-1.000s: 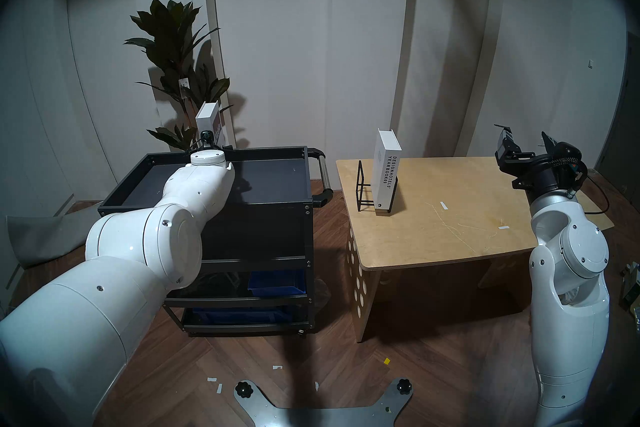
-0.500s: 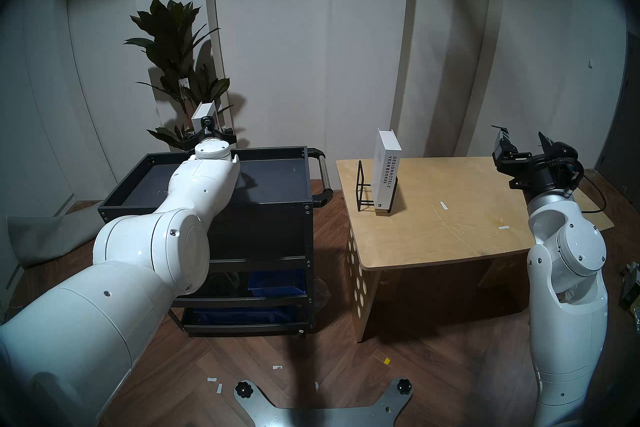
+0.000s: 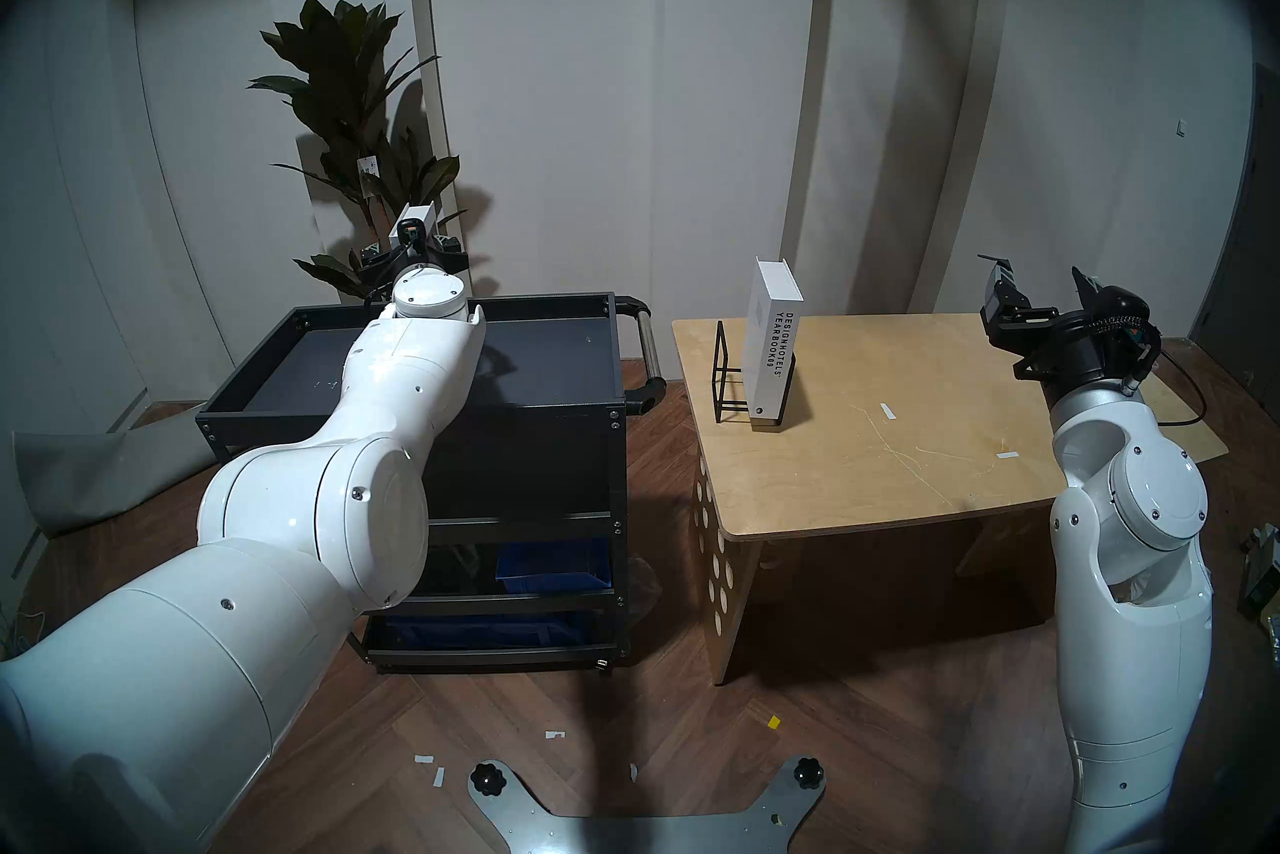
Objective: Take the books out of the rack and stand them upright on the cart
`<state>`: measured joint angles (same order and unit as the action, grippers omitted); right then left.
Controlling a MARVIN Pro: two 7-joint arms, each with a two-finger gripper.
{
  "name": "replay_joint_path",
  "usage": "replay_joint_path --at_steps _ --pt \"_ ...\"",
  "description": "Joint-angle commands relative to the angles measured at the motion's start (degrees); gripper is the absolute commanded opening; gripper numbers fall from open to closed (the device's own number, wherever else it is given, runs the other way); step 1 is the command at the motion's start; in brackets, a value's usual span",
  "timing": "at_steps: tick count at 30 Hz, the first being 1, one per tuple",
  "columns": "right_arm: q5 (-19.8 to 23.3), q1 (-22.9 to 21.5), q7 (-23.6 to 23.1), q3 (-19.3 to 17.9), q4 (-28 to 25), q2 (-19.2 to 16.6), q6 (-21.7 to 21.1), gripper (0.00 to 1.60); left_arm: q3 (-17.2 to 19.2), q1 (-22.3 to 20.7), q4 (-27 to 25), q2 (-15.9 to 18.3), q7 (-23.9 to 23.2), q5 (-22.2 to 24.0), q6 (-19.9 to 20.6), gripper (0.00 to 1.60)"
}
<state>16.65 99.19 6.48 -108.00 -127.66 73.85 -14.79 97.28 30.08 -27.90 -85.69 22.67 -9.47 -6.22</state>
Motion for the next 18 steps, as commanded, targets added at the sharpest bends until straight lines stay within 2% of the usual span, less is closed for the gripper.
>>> replay_joint_path --at_steps 1,18 --pt "0.04 -0.67 -0.02 0.06 -0.28 -0.09 0.26 1.6 -0.53 0.08 -5.67 -0.56 1.86 -0.7 -2.32 1.6" --pt "-0.2 -1.03 -0.47 0.59 0.91 -0.18 0.26 1.6 -1.64 5.15 -17.07 -2.19 6.02 -1.8 -4.93 1.6"
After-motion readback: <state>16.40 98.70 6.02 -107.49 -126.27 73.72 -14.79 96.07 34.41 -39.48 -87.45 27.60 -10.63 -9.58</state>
